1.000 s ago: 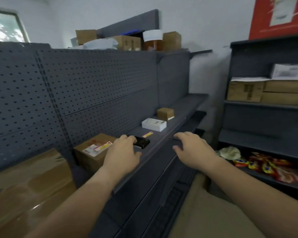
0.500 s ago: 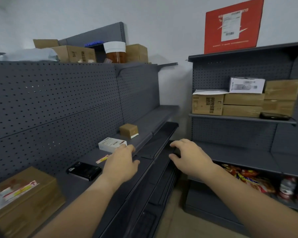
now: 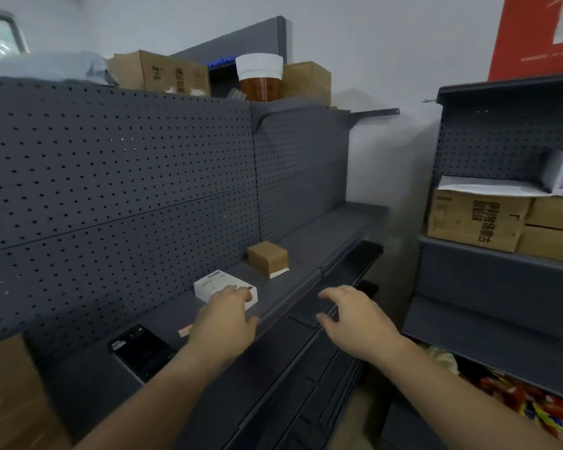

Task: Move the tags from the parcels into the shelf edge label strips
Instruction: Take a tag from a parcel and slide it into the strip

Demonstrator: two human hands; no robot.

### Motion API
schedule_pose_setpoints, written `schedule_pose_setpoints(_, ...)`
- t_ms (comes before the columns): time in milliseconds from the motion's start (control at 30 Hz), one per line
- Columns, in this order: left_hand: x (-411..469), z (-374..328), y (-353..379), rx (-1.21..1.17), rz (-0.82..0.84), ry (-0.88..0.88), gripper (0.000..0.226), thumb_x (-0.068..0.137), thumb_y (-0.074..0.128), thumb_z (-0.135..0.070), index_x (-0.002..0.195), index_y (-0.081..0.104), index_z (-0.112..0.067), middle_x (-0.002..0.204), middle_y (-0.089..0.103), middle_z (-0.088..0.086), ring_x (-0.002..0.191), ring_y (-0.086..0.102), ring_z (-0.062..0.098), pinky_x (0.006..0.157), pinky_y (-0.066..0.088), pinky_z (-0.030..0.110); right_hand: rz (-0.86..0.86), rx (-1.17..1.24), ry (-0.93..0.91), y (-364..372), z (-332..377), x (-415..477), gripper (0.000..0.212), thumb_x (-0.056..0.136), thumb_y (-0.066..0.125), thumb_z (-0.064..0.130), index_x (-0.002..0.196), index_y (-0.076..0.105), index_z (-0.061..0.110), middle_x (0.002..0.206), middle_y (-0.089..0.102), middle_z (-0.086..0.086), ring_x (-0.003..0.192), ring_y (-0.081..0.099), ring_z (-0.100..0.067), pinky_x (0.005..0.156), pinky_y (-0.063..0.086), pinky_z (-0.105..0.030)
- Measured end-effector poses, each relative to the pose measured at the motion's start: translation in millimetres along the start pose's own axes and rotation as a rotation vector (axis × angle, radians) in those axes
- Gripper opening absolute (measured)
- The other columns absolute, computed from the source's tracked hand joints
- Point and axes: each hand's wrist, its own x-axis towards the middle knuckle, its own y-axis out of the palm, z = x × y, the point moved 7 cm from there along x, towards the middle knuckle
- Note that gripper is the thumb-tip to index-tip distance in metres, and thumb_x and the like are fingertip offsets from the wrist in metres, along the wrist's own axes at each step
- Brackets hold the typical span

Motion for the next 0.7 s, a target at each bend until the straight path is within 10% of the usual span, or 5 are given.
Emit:
schedule_pose_setpoints(467, 71, 166, 75, 0.110, 0.080, -0.297, 0.014, 0.087, 0.058, -0.036, 0.090, 0.055, -0.023, 0.090, 0.052, -0.002, 0.086, 0.053, 0.020, 0.072, 0.049, 0.038, 0.343, 0.081, -0.317, 168, 67, 174, 0.044, 0.091, 0.059, 0.038, 0.133, 0.055, 0.026, 0.134, 0.055, -0.003, 0.113, 0.058, -0.026, 0.092, 0.052, -0.037)
schedule_pose_setpoints(700, 61, 214, 91, 0.227, 0.147, -0.512, 0.023, 0.091, 0.056, -0.033, 0.109, 0.058, -0.019, 0.108, 0.055, 0.000, 0.105, 0.052, 0.022, 0.087, 0.044, 0.040, 0.526, 0.151, -0.568, 236, 128, 202, 0.022, 0.091, 0.060, 0.033, 0.110, 0.061, 0.023, 0.099, 0.058, 0.002, 0.095, 0.058, -0.020, 0.080, 0.050, -0.036)
